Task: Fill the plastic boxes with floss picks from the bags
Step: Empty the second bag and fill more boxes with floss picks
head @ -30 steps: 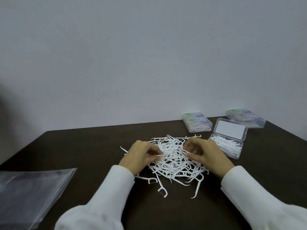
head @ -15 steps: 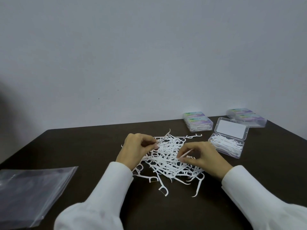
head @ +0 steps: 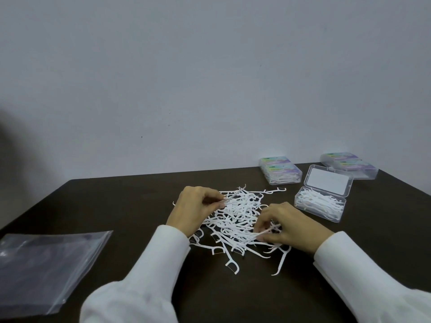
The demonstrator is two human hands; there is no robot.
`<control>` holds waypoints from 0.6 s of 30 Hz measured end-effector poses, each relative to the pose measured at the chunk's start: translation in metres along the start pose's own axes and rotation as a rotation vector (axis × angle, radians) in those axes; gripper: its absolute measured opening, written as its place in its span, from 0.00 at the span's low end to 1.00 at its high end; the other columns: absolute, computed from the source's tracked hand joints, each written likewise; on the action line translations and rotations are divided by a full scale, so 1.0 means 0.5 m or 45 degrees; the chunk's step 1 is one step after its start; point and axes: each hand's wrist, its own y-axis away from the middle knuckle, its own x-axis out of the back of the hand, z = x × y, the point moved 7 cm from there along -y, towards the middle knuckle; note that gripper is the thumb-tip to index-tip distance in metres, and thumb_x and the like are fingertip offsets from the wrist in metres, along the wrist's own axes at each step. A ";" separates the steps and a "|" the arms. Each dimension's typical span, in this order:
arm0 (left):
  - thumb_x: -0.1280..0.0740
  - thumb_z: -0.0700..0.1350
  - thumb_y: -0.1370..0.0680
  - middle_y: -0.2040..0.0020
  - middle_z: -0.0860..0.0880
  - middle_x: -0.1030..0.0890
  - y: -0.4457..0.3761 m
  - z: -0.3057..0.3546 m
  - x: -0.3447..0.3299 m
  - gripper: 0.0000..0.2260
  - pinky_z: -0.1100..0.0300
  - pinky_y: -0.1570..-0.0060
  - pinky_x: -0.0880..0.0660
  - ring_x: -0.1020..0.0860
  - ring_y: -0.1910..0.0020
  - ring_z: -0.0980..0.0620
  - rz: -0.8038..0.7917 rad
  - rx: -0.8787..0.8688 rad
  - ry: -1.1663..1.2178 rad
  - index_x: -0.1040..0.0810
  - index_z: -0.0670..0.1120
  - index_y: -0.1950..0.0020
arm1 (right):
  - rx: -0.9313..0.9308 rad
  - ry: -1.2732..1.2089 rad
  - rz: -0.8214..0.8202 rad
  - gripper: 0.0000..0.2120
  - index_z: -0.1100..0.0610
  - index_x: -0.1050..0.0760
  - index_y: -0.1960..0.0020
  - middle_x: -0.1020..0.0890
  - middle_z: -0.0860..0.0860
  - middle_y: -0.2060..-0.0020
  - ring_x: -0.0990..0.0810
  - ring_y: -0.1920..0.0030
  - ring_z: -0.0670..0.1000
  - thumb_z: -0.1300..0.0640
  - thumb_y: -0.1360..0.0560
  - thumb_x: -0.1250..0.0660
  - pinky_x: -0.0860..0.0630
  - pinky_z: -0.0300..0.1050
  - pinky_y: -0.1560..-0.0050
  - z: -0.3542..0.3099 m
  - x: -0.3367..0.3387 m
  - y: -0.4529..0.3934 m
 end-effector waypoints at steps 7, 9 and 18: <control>0.27 0.45 0.28 0.55 0.54 0.16 0.002 0.001 -0.001 0.09 0.71 0.52 0.25 0.20 0.58 0.62 0.008 -0.005 -0.019 0.16 0.48 0.48 | 0.027 0.013 0.080 0.08 0.50 0.18 0.53 0.18 0.44 0.58 0.28 0.62 0.37 0.47 0.27 0.32 0.35 0.29 0.55 0.002 0.008 -0.003; 0.27 0.45 0.28 0.56 0.54 0.16 0.002 0.002 0.002 0.08 0.68 0.52 0.24 0.20 0.58 0.61 0.029 -0.007 -0.009 0.16 0.48 0.49 | 0.025 0.029 0.147 0.09 0.50 0.18 0.53 0.17 0.43 0.60 0.25 0.62 0.39 0.46 0.27 0.32 0.36 0.26 0.54 0.002 0.020 -0.002; 0.26 0.43 0.29 0.63 0.61 0.19 0.002 0.000 0.004 0.07 0.72 0.56 0.24 0.20 0.60 0.64 0.133 0.088 0.229 0.15 0.49 0.52 | -0.186 -0.345 0.413 0.05 0.55 0.16 0.54 0.22 0.40 0.68 0.21 0.64 0.41 0.56 0.29 0.29 0.30 0.26 0.63 0.045 0.056 0.016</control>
